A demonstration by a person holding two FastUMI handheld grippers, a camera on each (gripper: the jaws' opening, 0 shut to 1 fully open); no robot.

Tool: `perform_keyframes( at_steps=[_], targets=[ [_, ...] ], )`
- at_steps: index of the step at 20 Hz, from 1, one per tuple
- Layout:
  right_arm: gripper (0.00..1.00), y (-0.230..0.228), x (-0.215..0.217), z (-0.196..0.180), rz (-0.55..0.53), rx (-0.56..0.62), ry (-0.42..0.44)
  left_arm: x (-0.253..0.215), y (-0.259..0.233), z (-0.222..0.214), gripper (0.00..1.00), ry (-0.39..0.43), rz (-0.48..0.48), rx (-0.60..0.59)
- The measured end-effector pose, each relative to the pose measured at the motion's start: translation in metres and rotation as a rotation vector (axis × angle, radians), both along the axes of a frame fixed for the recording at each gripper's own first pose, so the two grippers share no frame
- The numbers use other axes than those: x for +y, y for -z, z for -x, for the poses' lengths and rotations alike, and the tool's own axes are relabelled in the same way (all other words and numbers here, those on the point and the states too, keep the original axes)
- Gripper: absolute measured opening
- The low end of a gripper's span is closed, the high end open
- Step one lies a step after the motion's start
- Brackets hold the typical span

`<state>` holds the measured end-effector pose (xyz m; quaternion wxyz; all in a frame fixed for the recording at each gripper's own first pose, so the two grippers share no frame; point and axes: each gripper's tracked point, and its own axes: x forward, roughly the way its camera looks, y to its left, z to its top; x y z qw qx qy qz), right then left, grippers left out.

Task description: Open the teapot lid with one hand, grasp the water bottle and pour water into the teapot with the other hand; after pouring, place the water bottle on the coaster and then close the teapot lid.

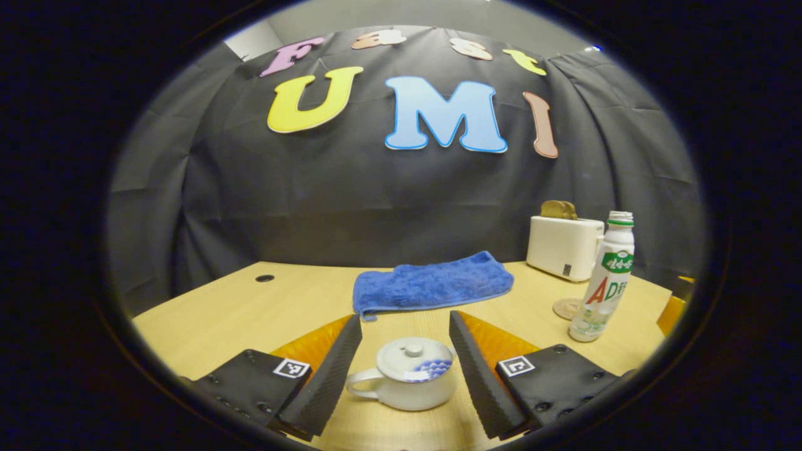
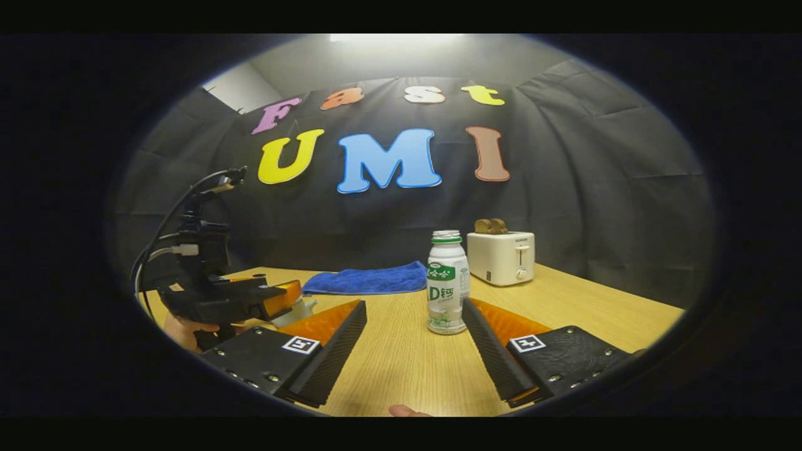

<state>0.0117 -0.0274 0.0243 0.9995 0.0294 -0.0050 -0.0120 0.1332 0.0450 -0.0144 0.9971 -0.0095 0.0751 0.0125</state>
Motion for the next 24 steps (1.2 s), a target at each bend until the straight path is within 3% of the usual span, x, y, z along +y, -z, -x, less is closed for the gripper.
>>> perform_keyframes(
  at_steps=[9, 14, 15, 20, 22, 24],
  targets=[
    [0.95, 0.002, -0.001, 0.0, -0.021, -0.005, -0.007, -0.001, 0.009, -0.007, 0.94, -0.001, -0.011, 0.045],
    [0.95, -0.005, -0.002, 0.003, -0.005, -0.033, -0.012, -0.011, 0.006, -0.01, 0.45, 0.047, -0.065, 0.028],
    [0.95, -0.005, -0.004, 0.002, 0.001, -0.036, -0.01, -0.012, 0.004, -0.013, 0.25, 0.053, -0.059, 0.028],
    [0.94, 0.001, -0.01, -0.009, 0.0, -0.012, -0.014, -0.009, -0.004, -0.01, 0.12, 0.089, 0.013, -0.011],
    [0.95, 0.001, -0.013, -0.015, 0.002, -0.01, -0.022, -0.009, -0.023, -0.003, 0.16, 0.094, 0.019, -0.063],
    [0.95, 0.002, -0.016, -0.022, -0.022, -0.004, -0.04, -0.008, -0.046, 0.008, 0.12, 0.093, 0.018, -0.134]
  ],
)
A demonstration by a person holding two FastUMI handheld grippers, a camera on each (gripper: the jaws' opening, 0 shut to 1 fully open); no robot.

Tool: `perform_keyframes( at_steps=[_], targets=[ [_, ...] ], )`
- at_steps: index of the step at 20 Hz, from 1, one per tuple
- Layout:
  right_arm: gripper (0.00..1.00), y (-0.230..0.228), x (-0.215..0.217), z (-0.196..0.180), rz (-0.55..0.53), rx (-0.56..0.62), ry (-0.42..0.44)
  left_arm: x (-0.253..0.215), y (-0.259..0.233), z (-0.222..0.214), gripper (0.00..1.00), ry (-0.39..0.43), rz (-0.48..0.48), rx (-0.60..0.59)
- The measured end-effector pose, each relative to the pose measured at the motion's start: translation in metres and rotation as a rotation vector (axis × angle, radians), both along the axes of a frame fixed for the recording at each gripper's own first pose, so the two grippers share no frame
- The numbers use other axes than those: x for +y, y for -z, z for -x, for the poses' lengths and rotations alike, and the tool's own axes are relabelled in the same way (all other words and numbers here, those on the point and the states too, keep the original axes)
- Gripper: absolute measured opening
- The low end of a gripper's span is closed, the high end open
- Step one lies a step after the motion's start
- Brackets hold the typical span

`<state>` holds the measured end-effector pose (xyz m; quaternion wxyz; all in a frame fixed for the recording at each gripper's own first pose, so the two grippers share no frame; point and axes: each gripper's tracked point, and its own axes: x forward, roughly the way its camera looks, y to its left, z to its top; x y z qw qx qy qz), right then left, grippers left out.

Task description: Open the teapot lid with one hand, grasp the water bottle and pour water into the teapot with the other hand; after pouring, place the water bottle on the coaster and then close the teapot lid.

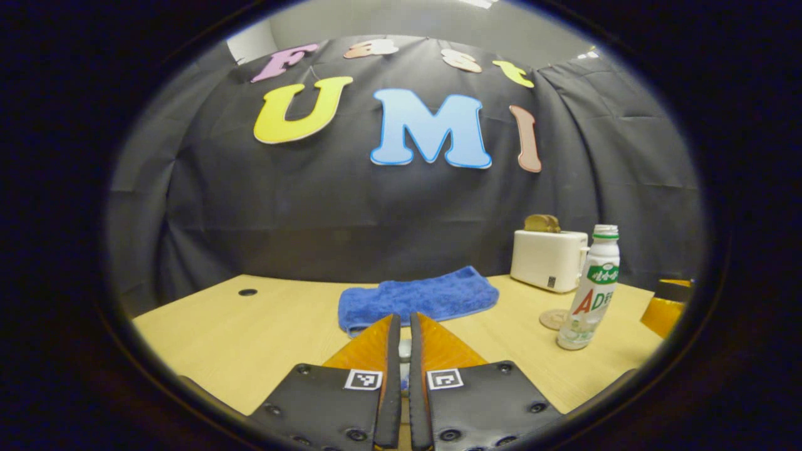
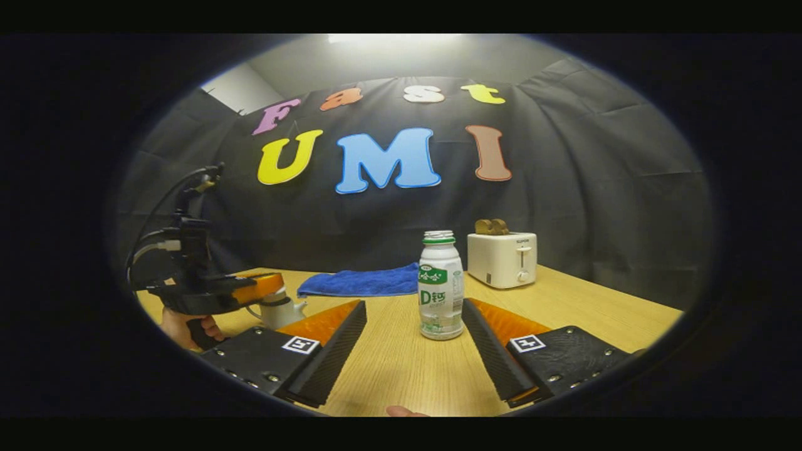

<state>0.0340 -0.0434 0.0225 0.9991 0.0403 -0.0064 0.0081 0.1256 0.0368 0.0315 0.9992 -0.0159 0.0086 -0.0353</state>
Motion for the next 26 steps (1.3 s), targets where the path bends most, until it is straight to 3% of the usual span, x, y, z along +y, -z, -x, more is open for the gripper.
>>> perform_keyframes(
  at_steps=[4, 6, 9, 18, 21, 26],
  targets=[
    [0.95, 0.006, -0.018, -0.024, 0.039, 0.034, 0.035, 0.001, -0.015, 0.016, 0.16, -0.011, -0.058, -0.07],
    [0.95, 0.009, -0.021, -0.036, 0.062, 0.05, 0.051, -0.001, -0.014, 0.016, 0.12, 0.004, -0.043, -0.069],
    [0.95, 0.008, -0.025, -0.055, 0.093, 0.046, 0.072, 0.003, -0.017, 0.018, 0.16, 0.008, -0.014, -0.071],
    [0.94, 0.024, -0.034, -0.106, 0.067, 0.105, 0.123, 0.016, -0.021, 0.022, 0.16, -0.016, 0.017, -0.09],
    [0.94, 0.031, -0.033, -0.117, 0.108, 0.13, 0.134, 0.015, -0.02, 0.022, 0.16, -0.021, 0.007, -0.093],
    [0.94, 0.032, -0.039, -0.127, 0.068, 0.134, 0.159, 0.018, -0.015, 0.019, 0.16, -0.033, 0.004, -0.094]
  ],
)
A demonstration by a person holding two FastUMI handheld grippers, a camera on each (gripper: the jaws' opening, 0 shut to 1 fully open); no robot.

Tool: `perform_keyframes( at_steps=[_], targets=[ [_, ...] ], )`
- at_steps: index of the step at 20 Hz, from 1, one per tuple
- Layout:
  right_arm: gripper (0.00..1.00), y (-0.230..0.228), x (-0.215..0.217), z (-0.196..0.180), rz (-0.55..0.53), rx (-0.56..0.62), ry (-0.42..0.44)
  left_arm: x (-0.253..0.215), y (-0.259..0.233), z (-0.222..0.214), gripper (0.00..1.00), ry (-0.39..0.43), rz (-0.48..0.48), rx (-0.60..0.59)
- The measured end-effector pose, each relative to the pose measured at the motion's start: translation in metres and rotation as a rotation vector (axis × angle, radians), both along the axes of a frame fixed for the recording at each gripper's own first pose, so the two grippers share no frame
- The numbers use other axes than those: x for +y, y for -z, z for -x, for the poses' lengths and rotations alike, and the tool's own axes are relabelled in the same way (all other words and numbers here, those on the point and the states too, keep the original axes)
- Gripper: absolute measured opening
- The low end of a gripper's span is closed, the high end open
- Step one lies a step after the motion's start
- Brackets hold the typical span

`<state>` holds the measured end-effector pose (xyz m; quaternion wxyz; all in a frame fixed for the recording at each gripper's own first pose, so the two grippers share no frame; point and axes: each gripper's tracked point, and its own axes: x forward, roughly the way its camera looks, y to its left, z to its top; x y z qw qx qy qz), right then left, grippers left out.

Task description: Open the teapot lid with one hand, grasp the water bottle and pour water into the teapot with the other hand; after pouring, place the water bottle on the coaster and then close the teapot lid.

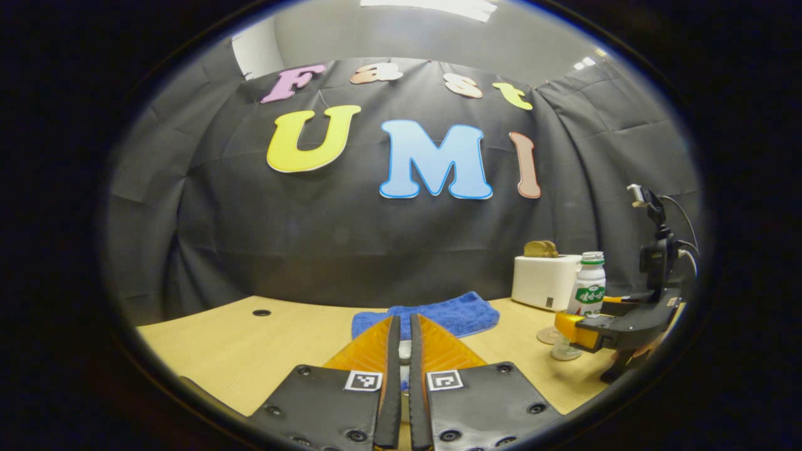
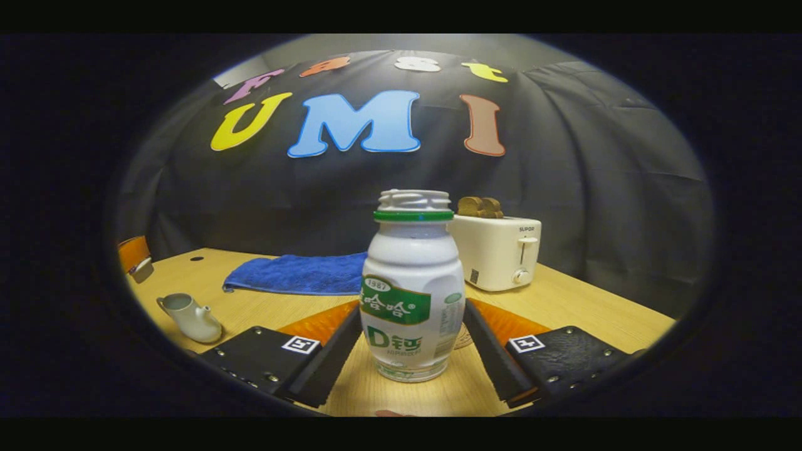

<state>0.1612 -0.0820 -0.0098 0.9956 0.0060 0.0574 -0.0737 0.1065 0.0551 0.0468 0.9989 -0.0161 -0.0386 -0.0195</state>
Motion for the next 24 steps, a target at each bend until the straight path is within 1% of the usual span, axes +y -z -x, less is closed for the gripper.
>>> perform_keyframes(
  at_steps=[1, 2, 3, 4, 5, 9, 11, 13, 14, 15, 16, 18, 19, 20, 21, 23, 24],
  targets=[
    [0.9, 0.001, 0.001, -0.001, -0.009, 0.0, -0.005, 0.002, -0.002, 0.0, 0.16, -0.005, 0.0, -0.005],
    [0.81, 0.0, 0.0, 0.002, -0.012, -0.001, -0.004, 0.004, -0.002, 0.0, 0.15, -0.012, 0.0, -0.01],
    [0.74, 0.0, -0.001, 0.003, -0.013, -0.002, 0.0, 0.005, -0.002, 0.0, 0.16, -0.013, 0.001, -0.011],
    [0.75, 0.0, -0.003, 0.004, -0.014, -0.002, 0.0, 0.004, 0.0, 0.001, 0.16, -0.012, 0.003, -0.011],
    [0.73, -0.001, -0.003, 0.005, -0.013, -0.002, -0.01, 0.004, -0.001, 0.001, 0.16, -0.011, 0.002, -0.011],
    [0.73, -0.011, 0.021, 0.016, 0.005, -0.03, -0.1, 0.0, -0.003, 0.002, 0.16, -0.011, -0.023, -0.025],
    [0.73, -0.019, 0.031, 0.022, 0.026, -0.05, -0.124, -0.002, -0.006, 0.005, 0.16, -0.009, -0.037, -0.036],
    [0.73, -0.022, 0.035, 0.025, 0.079, -0.054, -0.131, -0.003, -0.014, 0.013, 0.16, 0.007, -0.03, -0.04],
    [0.73, -0.022, 0.038, 0.025, 0.113, -0.051, -0.137, -0.005, -0.017, 0.021, 0.12, 0.022, -0.019, -0.042],
    [0.72, -0.021, 0.039, 0.026, 0.143, -0.047, -0.142, -0.005, -0.022, 0.033, 0.12, 0.036, -0.011, -0.045],
    [0.72, -0.02, 0.041, 0.025, 0.166, -0.039, -0.148, -0.003, -0.025, 0.047, 0.16, 0.045, -0.006, -0.051],
    [0.73, -0.015, 0.045, 0.024, 0.196, -0.018, -0.162, -0.001, -0.03, 0.078, 0.16, 0.061, -0.001, -0.057],
    [0.73, -0.014, 0.048, 0.024, 0.206, -0.009, -0.169, 0.0, -0.031, 0.094, 0.12, 0.073, 0.003, -0.061],
    [0.73, -0.012, 0.051, 0.023, 0.216, -0.003, -0.176, 0.0, -0.031, 0.11, 0.12, 0.085, 0.004, -0.057],
    [0.73, -0.013, 0.052, 0.023, 0.231, -0.001, -0.179, 0.001, -0.029, 0.125, 0.16, 0.089, 0.01, -0.054],
    [0.73, -0.013, 0.055, 0.022, 0.286, 0.006, -0.181, 0.001, -0.02, 0.153, 0.16, 0.101, 0.027, -0.043],
    [0.73, -0.012, 0.055, 0.022, 0.321, 0.012, -0.178, -0.001, -0.012, 0.164, 0.12, 0.111, 0.046, -0.031]
  ],
)
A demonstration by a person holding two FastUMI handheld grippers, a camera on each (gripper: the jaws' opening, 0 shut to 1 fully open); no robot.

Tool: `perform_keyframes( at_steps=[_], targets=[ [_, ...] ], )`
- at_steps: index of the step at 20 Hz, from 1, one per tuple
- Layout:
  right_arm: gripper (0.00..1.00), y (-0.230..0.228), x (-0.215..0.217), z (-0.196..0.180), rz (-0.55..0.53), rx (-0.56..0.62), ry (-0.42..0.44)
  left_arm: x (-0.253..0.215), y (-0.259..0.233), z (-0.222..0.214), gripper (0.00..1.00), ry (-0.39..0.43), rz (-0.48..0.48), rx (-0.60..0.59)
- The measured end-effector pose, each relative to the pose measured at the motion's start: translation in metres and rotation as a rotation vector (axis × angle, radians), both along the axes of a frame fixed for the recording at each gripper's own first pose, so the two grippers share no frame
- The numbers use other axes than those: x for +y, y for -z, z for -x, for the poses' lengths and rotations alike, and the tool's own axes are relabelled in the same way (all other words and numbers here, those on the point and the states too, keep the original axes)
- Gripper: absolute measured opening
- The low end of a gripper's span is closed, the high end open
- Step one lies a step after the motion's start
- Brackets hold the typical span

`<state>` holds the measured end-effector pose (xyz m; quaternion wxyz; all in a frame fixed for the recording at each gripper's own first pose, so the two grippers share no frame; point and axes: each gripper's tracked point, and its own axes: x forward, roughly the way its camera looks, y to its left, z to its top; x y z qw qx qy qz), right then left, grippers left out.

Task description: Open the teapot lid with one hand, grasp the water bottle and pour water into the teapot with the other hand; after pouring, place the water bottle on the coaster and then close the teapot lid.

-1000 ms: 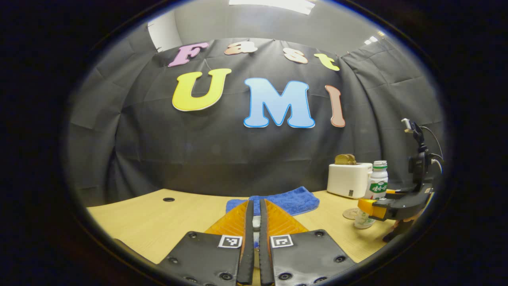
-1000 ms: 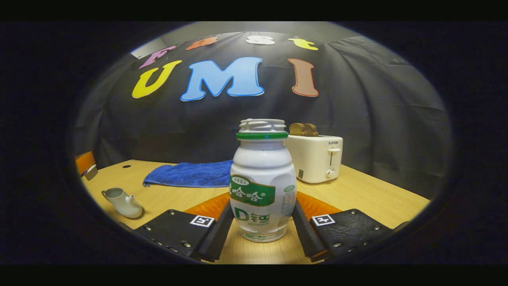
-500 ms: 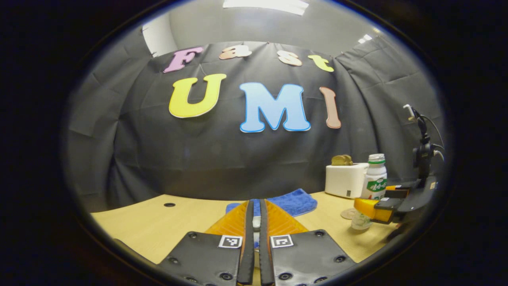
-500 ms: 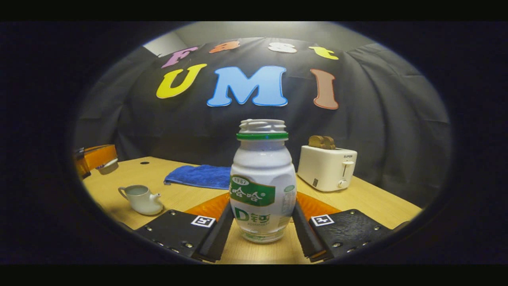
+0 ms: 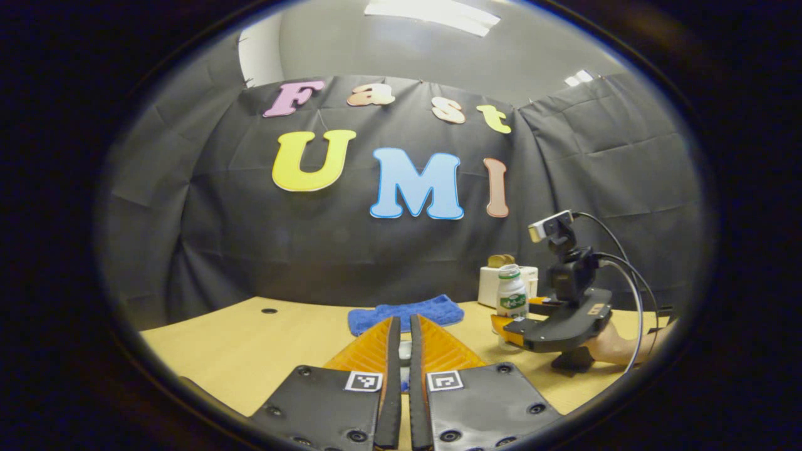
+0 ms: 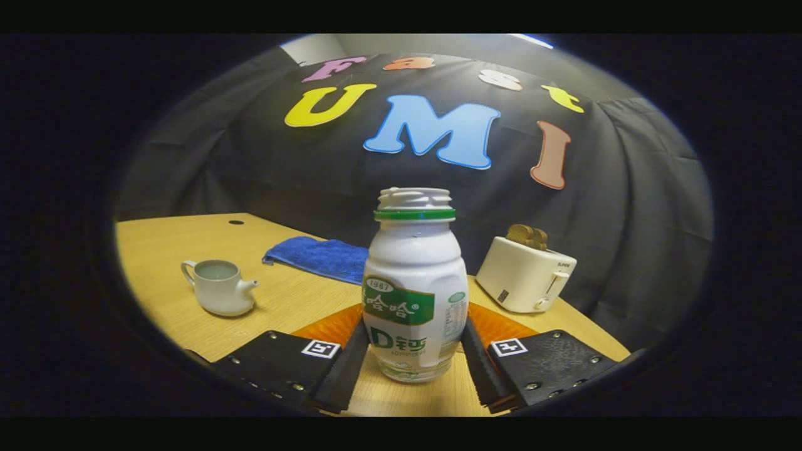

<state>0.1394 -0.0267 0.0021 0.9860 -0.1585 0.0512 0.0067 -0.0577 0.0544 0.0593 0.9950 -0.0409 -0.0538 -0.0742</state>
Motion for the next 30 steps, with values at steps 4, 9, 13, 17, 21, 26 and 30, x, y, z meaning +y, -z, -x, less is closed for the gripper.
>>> perform_keyframes(
  at_steps=[4, 9, 13, 17, 21, 26, 30],
  targets=[
    [0.73, 0.001, 0.008, -0.004, 0.114, 0.025, -0.012, -0.022, 0.031, 0.04, 0.12, 0.088, 0.073, 0.08],
    [0.73, 0.0, 0.025, -0.011, 0.269, 0.038, -0.042, -0.01, 0.035, 0.069, 0.16, 0.027, 0.024, 0.062],
    [0.73, 0.005, 0.037, -0.015, 0.397, 0.061, -0.072, -0.001, 0.053, 0.081, 0.16, 0.003, 0.01, 0.079],
    [0.73, 0.008, 0.046, -0.017, 0.479, 0.057, -0.092, 0.011, 0.062, 0.086, 0.08, -0.028, -0.001, 0.084],
    [0.73, 0.006, 0.058, -0.021, 0.57, 0.037, -0.106, 0.009, 0.065, 0.084, 0.16, -0.015, -0.016, 0.077],
    [0.73, 0.012, 0.067, -0.026, 0.706, 0.032, -0.119, 0.014, 0.061, 0.087, 0.16, -0.033, -0.041, 0.051],
    [0.72, 0.018, 0.078, -0.029, 0.761, 0.037, -0.141, 0.01, 0.064, 0.086, 0.12, -0.016, -0.026, 0.053]
  ],
)
